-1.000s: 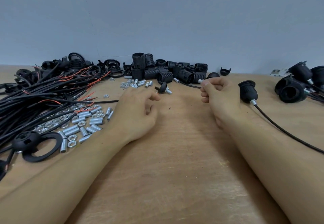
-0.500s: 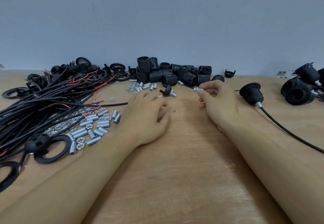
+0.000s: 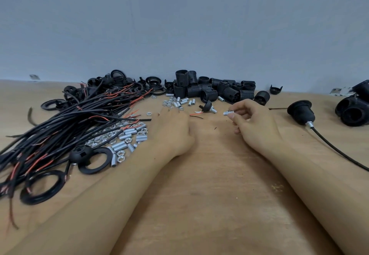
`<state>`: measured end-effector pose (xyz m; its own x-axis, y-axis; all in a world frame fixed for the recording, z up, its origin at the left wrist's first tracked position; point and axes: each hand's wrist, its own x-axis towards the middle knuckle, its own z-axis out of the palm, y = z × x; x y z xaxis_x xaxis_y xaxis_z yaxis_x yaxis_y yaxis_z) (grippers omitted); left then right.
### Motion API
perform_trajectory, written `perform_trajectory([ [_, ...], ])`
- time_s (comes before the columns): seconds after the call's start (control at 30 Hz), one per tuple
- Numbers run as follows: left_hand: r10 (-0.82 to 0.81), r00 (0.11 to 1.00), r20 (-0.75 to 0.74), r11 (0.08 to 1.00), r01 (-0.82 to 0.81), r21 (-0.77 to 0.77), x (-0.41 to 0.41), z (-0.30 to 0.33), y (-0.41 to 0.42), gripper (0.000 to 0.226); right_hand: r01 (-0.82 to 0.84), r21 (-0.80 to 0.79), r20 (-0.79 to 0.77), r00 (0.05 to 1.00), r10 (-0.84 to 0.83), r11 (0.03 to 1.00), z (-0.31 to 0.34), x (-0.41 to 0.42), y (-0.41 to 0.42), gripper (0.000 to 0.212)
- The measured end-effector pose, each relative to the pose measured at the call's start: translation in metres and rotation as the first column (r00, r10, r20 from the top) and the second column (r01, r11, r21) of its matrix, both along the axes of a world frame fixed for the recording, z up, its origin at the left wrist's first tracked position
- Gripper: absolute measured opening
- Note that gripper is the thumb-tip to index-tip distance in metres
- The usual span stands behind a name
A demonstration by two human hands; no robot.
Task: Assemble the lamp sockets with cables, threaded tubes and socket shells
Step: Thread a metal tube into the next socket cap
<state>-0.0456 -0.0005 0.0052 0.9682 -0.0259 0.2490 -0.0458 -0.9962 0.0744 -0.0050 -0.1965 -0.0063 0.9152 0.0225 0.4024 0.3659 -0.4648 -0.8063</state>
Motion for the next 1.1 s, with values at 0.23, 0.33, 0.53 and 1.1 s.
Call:
perform_trajectory([
  [0.23, 0.008, 0.982, 0.189, 0.987, 0.022, -0.157, -0.005, 0.01, 0.006, 0.021, 0.01, -0.034, 0.018, 1.0, -0.01, 0.999, 0.002, -0.001, -0.003, 0.005],
  [0.33, 0.041, 0.978, 0.204, 0.995, -0.021, -0.098, -0.005, 0.013, 0.01, 0.022, 0.007, -0.048, 0.027, 1.0, -0.005, 0.999, 0.003, -0.002, -0.002, 0.006],
  [0.53, 0.234, 0.969, 0.077, 0.919, -0.246, 0.309, -0.034, 0.037, 0.043, 0.028, -0.014, -0.09, 0.071, 0.997, 0.021, 0.996, 0.003, -0.008, 0.0, 0.013],
  [1.1, 0.187, 0.96, 0.207, 0.982, -0.175, -0.075, -0.068, 0.059, 0.068, 0.027, -0.045, -0.129, 0.084, 0.995, 0.056, 0.991, 0.003, -0.009, 0.003, 0.004],
])
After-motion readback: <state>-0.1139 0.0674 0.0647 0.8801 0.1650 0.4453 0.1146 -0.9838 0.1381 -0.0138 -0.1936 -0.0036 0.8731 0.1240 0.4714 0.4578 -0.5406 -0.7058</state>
